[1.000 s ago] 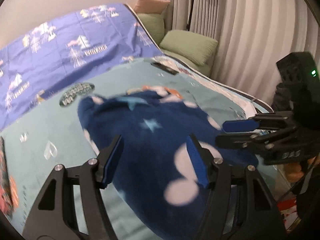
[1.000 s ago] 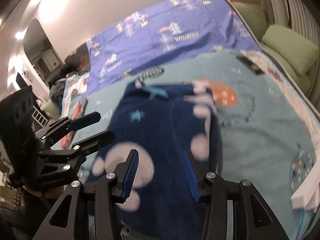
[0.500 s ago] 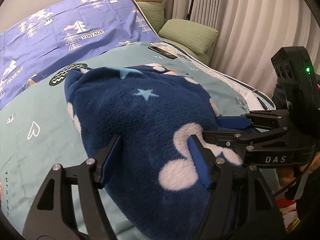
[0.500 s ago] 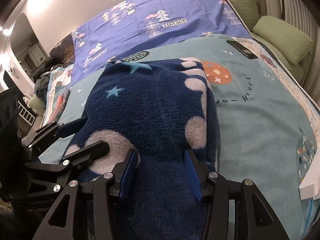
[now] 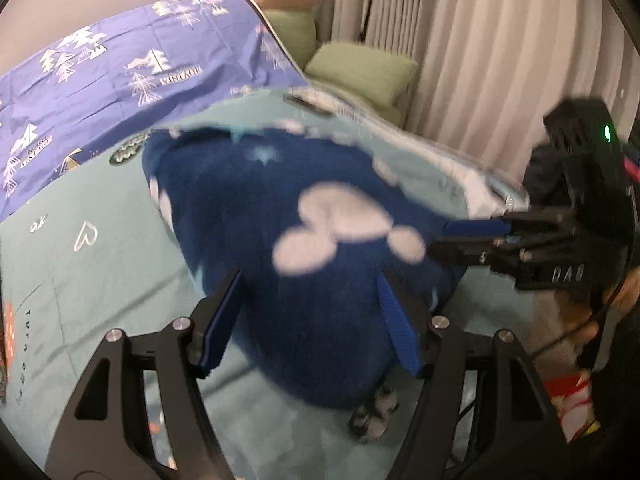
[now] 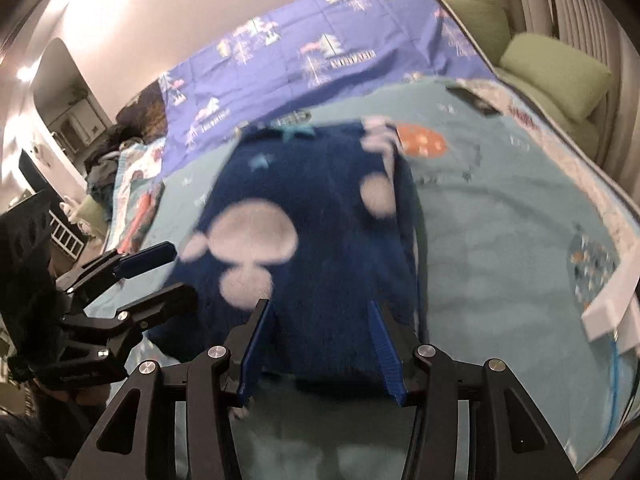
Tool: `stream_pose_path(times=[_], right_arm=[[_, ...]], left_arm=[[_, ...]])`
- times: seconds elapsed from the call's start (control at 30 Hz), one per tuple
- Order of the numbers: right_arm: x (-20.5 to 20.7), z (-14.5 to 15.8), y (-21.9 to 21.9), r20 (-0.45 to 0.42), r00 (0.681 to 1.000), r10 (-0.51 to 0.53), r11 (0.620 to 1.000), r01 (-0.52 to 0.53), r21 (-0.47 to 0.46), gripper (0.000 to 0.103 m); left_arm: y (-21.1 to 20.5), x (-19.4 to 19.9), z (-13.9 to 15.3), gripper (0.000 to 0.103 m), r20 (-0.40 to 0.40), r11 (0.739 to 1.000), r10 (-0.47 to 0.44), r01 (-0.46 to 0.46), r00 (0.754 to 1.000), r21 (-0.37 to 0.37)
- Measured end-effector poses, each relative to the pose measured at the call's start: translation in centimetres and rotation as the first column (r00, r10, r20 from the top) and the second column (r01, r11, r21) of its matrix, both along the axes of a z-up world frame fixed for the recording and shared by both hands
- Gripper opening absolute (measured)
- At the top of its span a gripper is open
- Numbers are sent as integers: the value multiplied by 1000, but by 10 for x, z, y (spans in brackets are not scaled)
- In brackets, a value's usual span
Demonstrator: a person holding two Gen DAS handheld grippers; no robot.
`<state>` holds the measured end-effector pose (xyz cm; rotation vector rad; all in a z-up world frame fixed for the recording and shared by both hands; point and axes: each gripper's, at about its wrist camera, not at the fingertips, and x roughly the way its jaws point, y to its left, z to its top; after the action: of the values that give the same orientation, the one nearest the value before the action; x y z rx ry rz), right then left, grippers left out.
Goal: Fold small clothes
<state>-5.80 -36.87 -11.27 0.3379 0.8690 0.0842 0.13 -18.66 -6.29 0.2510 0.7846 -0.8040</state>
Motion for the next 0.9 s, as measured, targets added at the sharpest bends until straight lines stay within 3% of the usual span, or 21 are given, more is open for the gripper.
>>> stream_pose_path(times=[0.1, 0.17, 0.27, 0.43, 0.53, 0.57, 0.6, 0.7, 0.9], right_arm=[[6, -26, 0, -39, 999, -1, 1000, 2, 20, 49], [4, -27, 9, -21, 1000, -8, 999, 7, -51, 49], [3, -20, 17, -18, 1000, -13, 994, 11, -105, 49], [-11, -1, 1, 49, 999, 1, 1000, -1, -12, 52], [-15, 10, -16, 97, 995, 18, 998, -24, 59, 70], [-15, 12, -22, 98, 995, 1, 998, -8, 66, 84], [-14, 14, -29, 97, 995, -25, 998, 19, 61, 89], [-7, 21, -45, 96, 993, -71, 997, 67, 41, 89], [37, 30, -69, 51, 999, 5, 991, -11, 130, 92]], left_arm=[[-2, 6, -26, 83, -54, 1000, 25, -25, 998, 6], [2, 13, -32, 84, -102, 999, 45, -48, 994, -24], [3, 10, -27, 82, -98, 998, 51, -54, 994, -28], [13, 0, -5, 80, -76, 996, 53, -58, 996, -62], [23, 2, 9, 80, -59, 994, 57, -62, 997, -88], [26, 5, 12, 80, -56, 993, 64, -70, 996, -97], [29, 8, 16, 80, -56, 991, 73, -79, 996, -107], [37, 24, 24, 80, -78, 985, 107, -116, 991, -127], [33, 71, 38, 83, -131, 980, 123, -142, 984, -142]])
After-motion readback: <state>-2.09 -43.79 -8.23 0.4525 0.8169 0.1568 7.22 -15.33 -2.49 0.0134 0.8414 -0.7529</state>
